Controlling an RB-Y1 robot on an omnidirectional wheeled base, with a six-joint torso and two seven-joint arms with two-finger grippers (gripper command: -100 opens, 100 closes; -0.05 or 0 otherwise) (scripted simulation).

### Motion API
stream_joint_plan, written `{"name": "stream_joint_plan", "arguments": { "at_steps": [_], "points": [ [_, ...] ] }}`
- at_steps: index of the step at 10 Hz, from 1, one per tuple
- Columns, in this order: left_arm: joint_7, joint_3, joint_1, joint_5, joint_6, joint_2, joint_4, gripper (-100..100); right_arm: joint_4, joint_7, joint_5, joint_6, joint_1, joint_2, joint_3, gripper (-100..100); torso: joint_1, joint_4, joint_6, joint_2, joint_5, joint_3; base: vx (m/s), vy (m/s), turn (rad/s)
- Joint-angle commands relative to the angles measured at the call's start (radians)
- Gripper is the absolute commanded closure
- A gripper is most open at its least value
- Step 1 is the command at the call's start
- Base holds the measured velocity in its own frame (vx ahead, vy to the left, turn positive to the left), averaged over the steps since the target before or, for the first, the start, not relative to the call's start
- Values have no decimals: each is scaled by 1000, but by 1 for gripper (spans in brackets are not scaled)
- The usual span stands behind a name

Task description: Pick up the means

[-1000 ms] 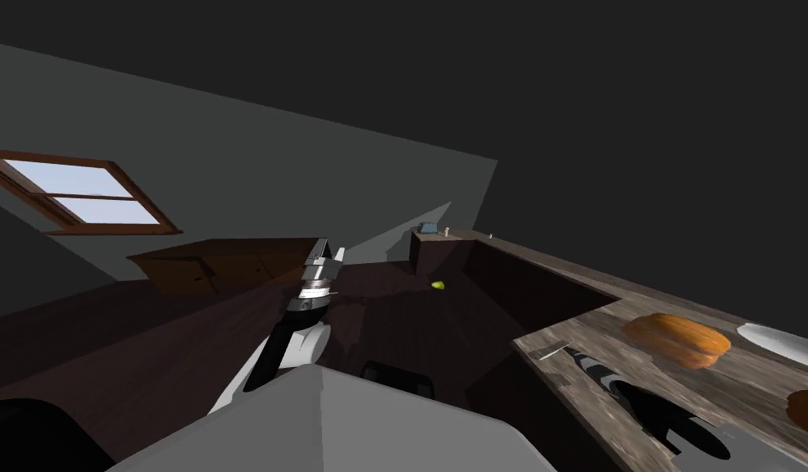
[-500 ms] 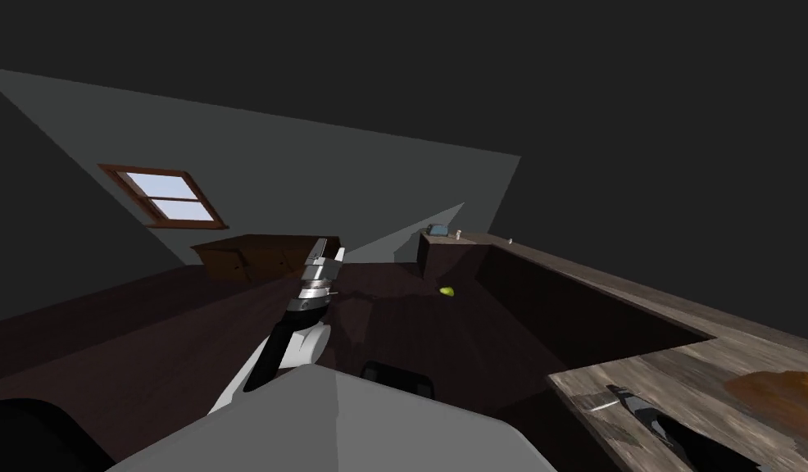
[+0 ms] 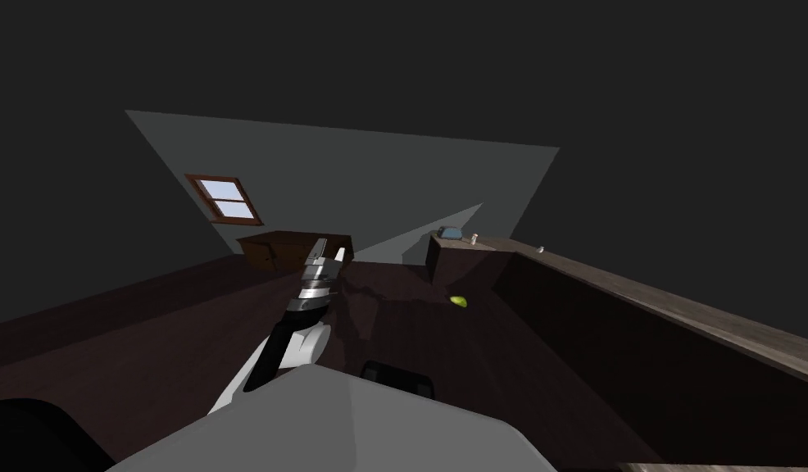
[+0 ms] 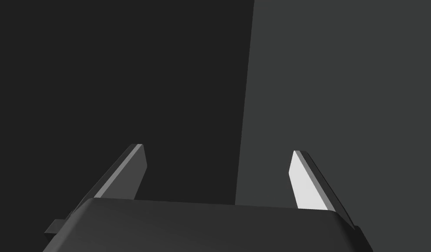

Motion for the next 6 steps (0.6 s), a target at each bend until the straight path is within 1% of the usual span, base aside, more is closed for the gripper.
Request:
{"name": "stream_joint_plan", "arguments": {
  "at_steps": [1,2,3,4,6],
  "points": [
    [0,0,0,0,0,0,0,0,28,-9,-23,18,28,7,7,-100,0,0,0,0,0,0,117,20,171],
    [0,0,0,0,0,0,0,0,4,-10,-18,18,31,-2,-5,-100,1,0,1,0,0,0,47,6,18],
    [0,0,0,0,0,0,0,0,4,-12,-21,21,34,-3,-5,0,0,1,1,3,0,2,9,1,-2],
    [0,0,0,0,0,0,0,0,34,-1,-7,4,18,21,0,-100,0,1,1,6,0,3,7,-21,34],
    [0,0,0,0,0,0,0,0,63,9,5,-13,2,46,5,-100,-3,2,1,7,0,4,4,-44,38]
  ]
}}
